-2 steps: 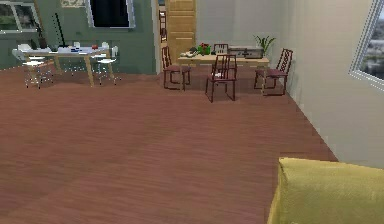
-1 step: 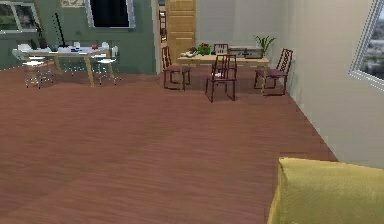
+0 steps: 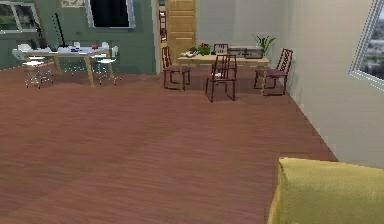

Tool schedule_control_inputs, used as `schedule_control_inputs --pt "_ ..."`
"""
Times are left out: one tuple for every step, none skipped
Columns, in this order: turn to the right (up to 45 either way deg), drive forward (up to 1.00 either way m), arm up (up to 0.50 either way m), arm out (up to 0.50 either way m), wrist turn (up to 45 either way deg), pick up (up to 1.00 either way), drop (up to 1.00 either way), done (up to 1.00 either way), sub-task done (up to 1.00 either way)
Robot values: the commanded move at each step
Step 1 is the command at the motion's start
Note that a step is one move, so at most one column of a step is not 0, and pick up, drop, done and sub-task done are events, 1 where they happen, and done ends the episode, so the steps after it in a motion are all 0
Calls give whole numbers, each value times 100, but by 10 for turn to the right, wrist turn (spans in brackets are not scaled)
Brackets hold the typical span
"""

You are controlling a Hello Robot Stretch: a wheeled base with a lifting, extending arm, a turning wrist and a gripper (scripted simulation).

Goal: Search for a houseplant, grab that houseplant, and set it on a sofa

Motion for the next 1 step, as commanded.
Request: schedule_control_inputs --pt "0 0 10 0 0 0 0 0 0"
